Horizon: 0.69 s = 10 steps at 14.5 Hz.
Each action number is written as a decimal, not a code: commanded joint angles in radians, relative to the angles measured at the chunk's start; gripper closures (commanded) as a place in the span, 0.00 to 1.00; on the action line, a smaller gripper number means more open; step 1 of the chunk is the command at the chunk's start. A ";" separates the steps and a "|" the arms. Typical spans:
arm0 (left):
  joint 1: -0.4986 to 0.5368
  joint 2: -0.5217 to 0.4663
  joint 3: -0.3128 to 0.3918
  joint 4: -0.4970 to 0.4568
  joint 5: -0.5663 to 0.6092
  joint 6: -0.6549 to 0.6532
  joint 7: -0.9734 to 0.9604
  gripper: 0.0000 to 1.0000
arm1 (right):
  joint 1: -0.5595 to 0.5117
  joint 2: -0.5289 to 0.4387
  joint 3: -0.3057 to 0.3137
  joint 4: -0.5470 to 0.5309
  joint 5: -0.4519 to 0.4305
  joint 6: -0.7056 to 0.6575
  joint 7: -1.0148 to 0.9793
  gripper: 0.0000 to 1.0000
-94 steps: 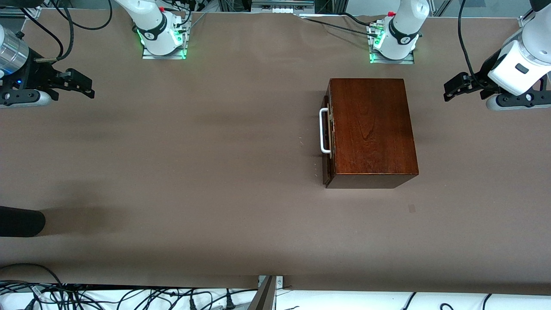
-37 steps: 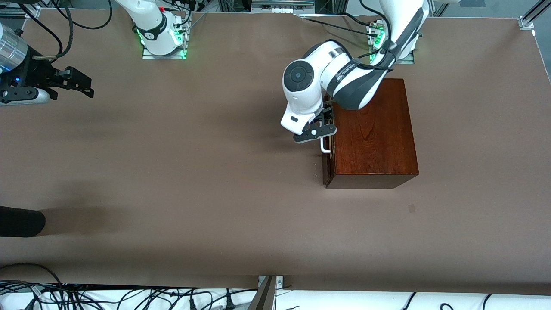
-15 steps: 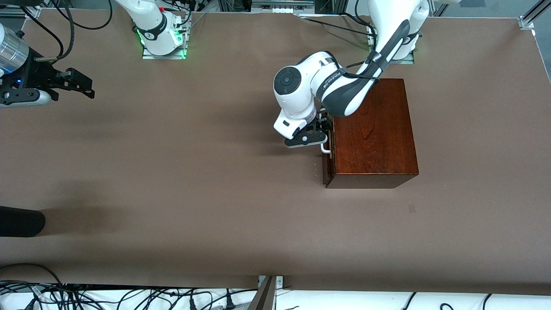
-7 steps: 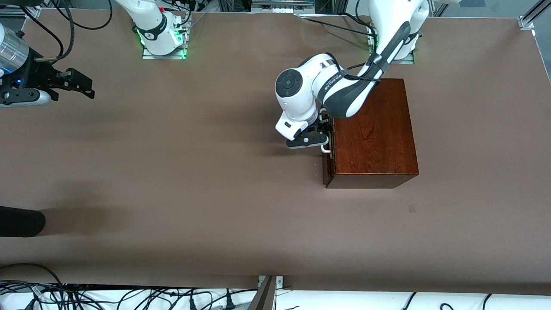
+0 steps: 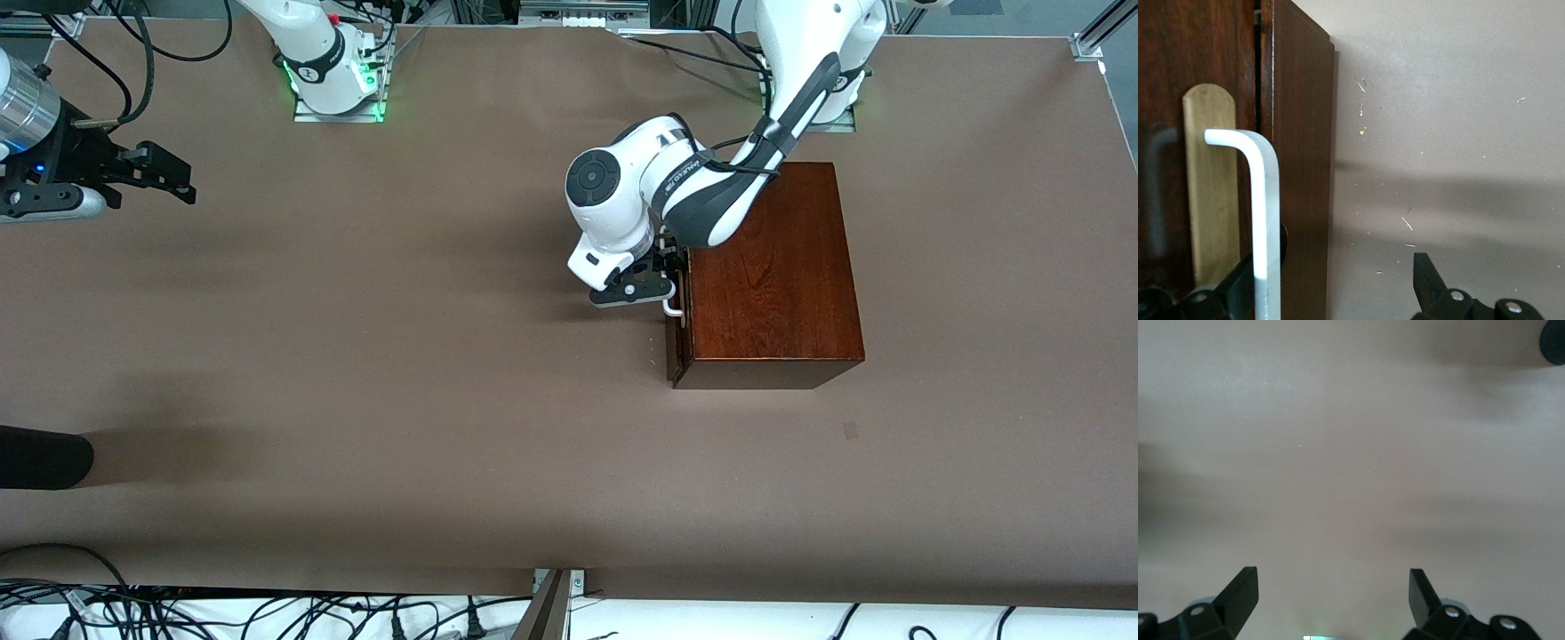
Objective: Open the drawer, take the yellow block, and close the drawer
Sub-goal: 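Pull the drawer open by its handle with the left gripper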
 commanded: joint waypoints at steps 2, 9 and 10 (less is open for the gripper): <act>-0.003 0.000 -0.002 0.001 -0.060 0.037 -0.014 0.00 | -0.006 -0.010 0.005 -0.014 0.010 0.015 -0.016 0.00; -0.012 0.015 -0.002 0.013 -0.073 0.066 -0.056 0.00 | -0.004 -0.010 0.005 -0.014 0.010 0.017 -0.016 0.00; -0.023 0.015 -0.002 0.016 -0.077 0.066 -0.056 0.00 | -0.006 -0.009 0.005 -0.014 0.010 0.020 -0.016 0.00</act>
